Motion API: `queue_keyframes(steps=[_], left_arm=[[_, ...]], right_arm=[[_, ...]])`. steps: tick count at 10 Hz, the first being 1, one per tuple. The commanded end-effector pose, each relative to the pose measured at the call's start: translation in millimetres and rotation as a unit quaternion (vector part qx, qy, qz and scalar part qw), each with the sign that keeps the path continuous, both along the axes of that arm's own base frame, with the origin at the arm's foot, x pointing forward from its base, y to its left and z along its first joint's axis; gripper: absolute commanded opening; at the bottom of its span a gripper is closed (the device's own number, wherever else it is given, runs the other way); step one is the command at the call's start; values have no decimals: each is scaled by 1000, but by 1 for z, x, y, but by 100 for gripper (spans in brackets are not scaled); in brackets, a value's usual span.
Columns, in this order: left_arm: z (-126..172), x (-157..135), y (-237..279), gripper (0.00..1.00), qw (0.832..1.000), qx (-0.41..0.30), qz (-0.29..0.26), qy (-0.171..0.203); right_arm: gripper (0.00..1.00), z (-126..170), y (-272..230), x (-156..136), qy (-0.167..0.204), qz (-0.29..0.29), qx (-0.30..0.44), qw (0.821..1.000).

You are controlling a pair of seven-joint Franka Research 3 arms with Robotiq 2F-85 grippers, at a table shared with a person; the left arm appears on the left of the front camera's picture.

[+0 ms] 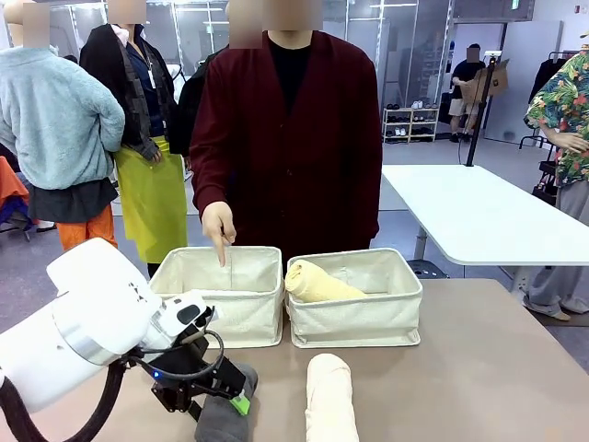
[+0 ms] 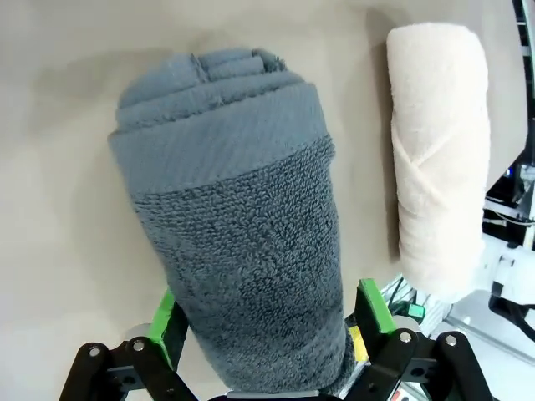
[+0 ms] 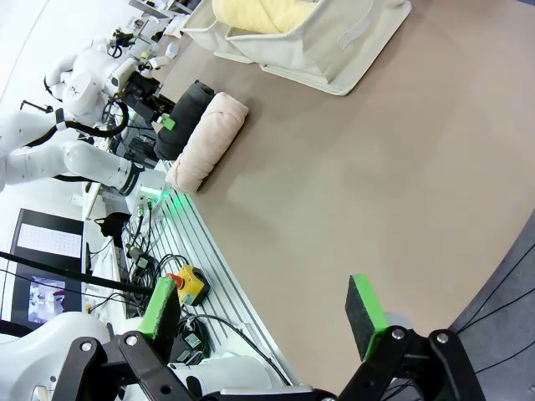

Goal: Divide the towels into two baskets.
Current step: Pick up one hotel-folded towel from the bottom of the table and place it in the Fabric basket indicated by the person.

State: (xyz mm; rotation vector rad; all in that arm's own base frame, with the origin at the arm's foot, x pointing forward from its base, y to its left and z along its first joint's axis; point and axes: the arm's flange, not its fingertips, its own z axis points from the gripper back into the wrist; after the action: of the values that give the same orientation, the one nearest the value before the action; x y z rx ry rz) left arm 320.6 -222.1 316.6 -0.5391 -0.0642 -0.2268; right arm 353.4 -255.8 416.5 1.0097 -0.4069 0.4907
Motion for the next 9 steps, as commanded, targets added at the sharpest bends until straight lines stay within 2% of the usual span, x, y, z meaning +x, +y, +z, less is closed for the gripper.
queue_keyframes(steps=[1, 2, 3, 4, 6, 7, 9], left_arm=[[-19, -24, 16, 72, 1000, -1, -2, -13], [-20, -24, 16, 40, 1000, -1, -10, -10], [-22, -24, 16, 12, 1000, -1, -11, -9], [-24, -25, 15, 0, 1000, 1, -13, -10], [-18, -26, 16, 0, 1000, 6, -14, -22], [-7, -31, 15, 5, 998, 44, -27, -34], [43, -48, 8, 5, 991, 53, -118, -40]], right_arm=[[100, 0, 3, -5, 1, -2, -9, 1000], [100, 0, 3, -5, 1, -2, -9, 1000], [100, 0, 3, -5, 1, -2, -9, 1000], [100, 0, 3, -5, 1, -2, -9, 1000], [100, 0, 3, -5, 1, -2, -9, 1000], [100, 0, 3, -5, 1, -2, -9, 1000], [100, 0, 3, -5, 1, -2, -9, 1000]])
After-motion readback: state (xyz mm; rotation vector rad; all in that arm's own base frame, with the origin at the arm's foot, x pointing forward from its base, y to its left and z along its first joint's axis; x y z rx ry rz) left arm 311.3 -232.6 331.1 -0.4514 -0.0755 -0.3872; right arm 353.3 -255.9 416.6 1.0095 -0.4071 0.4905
